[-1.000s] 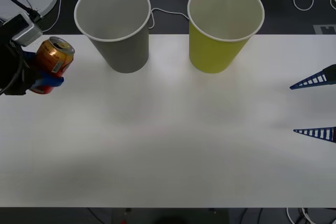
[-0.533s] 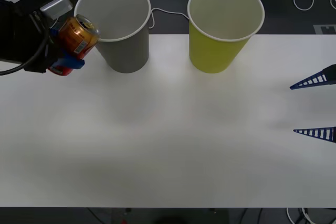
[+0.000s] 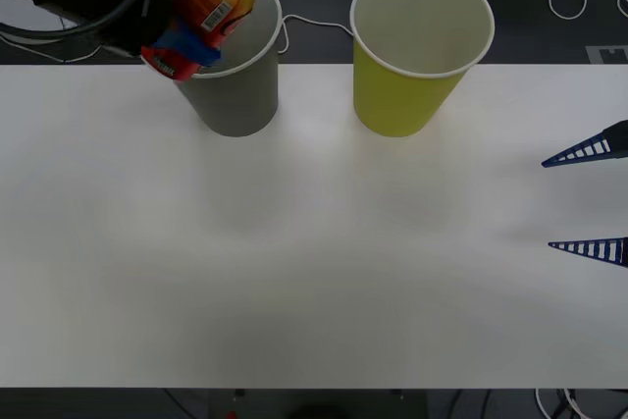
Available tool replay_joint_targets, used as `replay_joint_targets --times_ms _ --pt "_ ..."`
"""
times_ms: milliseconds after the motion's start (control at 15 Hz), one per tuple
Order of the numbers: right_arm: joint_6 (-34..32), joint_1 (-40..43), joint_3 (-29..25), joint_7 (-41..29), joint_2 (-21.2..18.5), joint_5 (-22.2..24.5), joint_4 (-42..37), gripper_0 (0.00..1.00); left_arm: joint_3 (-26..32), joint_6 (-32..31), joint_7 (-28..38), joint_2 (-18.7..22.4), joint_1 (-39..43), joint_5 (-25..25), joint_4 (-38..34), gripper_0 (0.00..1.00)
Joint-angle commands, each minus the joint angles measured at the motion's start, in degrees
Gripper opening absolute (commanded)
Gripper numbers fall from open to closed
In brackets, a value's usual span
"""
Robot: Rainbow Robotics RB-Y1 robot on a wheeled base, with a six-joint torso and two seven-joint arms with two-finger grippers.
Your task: Put the can into the green bin and the plastic bottle into the gray bin
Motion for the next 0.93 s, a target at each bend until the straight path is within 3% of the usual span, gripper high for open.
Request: replay_joint_targets --times_ms 67,667,933 --pt "0.00 0.00 0.00 0.00 0.00 0.00 0.00 1.00 -4.25 0.03 0.11 -3.70 -7.28 0.11 6.46 0.00" --pt "0.00 0.00 0.00 0.00 0.00 0.00 0.00 1.00 -16.11 0.03 0.20 -19.52 -24.07 -6.83 27.82 0.00" --pt "0.00 0.00 0.00 0.00 0.00 0.00 0.00 1.00 -23.32 6.80 3.54 -25.15 -32.33 -7.71 39.60 0.00"
